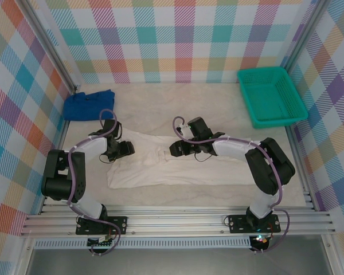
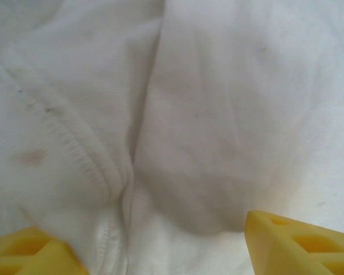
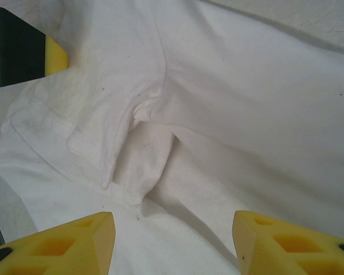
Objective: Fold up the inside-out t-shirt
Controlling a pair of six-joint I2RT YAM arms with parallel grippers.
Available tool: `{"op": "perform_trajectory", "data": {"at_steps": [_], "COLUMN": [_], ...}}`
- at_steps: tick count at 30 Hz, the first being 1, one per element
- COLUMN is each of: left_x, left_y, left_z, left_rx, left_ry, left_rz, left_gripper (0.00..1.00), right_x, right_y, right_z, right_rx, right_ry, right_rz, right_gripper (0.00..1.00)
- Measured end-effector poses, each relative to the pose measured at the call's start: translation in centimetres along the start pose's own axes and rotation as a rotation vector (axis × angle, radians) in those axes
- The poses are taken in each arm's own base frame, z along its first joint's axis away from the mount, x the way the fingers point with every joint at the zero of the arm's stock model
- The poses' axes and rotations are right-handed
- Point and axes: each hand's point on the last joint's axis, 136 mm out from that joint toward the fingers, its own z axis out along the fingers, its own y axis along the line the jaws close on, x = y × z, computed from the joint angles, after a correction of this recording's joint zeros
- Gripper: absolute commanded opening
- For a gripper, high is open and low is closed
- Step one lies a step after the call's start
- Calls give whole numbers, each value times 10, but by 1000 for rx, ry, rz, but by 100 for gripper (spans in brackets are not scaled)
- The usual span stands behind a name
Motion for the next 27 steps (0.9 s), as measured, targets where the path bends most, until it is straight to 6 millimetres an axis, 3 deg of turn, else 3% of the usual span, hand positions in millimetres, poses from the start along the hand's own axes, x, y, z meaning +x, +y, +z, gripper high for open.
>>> {"op": "perform_trajectory", "data": {"at_steps": [7,14,22,27], "left_x": [2,9,25,21], "left_y": [-2,-19,-44,-41], "left_z": [1,3,5,5], "left_rx": [20,101,201,177], "left_ry": [-13,-18,35,15], "left_rz": [11,33,46,25], "left_gripper": [51,35,0,0], "right_x": [0,0,-1,0], "right_y": [0,0,0,-5], "right_z": [0,0,0,0], "right_rx": [0,0,3,30], "right_ry": [0,0,-4,-3], "right_rz": [13,17,20,21], "right_gripper": [56,56,56,56]}}
